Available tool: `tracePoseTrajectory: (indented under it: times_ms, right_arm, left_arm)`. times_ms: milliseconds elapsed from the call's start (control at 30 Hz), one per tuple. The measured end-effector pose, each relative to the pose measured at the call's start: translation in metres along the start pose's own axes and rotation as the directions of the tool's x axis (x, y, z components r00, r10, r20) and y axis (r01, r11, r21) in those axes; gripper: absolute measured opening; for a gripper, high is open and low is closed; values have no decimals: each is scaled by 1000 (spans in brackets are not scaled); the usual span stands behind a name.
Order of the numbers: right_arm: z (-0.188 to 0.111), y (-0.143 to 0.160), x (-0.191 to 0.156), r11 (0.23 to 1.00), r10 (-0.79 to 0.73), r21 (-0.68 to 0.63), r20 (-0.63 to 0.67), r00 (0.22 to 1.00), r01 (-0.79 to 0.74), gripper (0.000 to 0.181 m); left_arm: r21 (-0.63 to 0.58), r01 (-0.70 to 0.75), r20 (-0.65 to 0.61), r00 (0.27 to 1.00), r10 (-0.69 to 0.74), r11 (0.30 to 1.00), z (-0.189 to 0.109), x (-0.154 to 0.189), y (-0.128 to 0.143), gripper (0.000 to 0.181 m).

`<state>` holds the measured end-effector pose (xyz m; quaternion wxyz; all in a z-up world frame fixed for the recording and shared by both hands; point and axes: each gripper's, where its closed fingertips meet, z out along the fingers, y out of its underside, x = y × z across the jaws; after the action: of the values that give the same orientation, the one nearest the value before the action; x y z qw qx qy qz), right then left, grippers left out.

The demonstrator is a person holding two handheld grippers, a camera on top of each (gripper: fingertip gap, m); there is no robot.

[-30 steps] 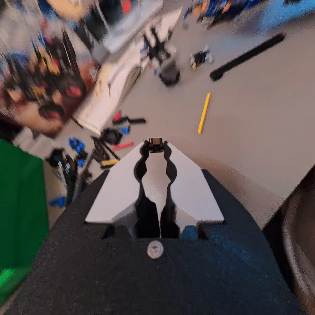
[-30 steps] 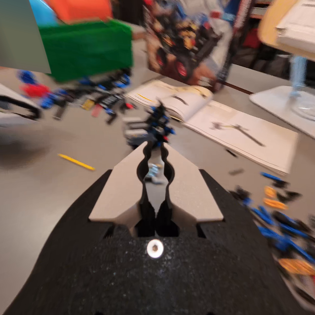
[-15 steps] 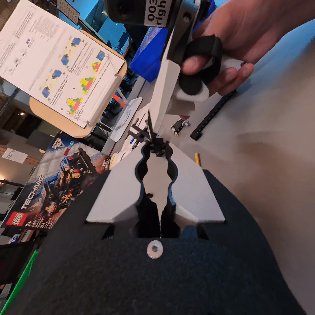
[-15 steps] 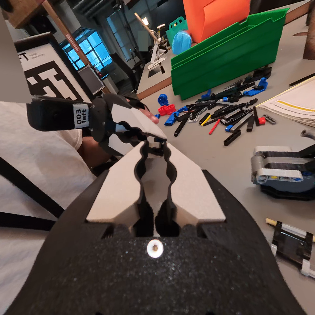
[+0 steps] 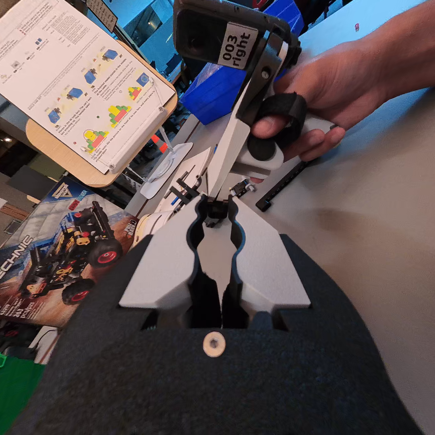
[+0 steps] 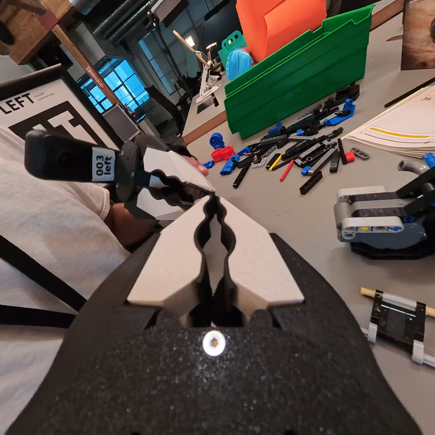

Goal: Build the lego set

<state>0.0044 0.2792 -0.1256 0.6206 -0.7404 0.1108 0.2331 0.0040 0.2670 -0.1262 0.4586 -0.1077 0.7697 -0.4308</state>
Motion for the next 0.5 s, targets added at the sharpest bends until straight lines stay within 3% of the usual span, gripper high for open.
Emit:
tracePoseTrajectory:
  times_ms: [133,300,500]
  right_arm:
    - [-3,-2,7,1000,12,14,-34,999,-12,0]
    - [-10,-11,13,997,-32,64,-82,996,37,15]
    - [-3,-13,-3,996,24,91,35,999,-27,22]
  left_arm:
    - [-33,-54,54,997,55,998,3,-5,4,15]
    - [4,197,68,978,-196,980,4,-19,6,15]
    - [21,147,110,983,-148,989,5,-19,3,15]
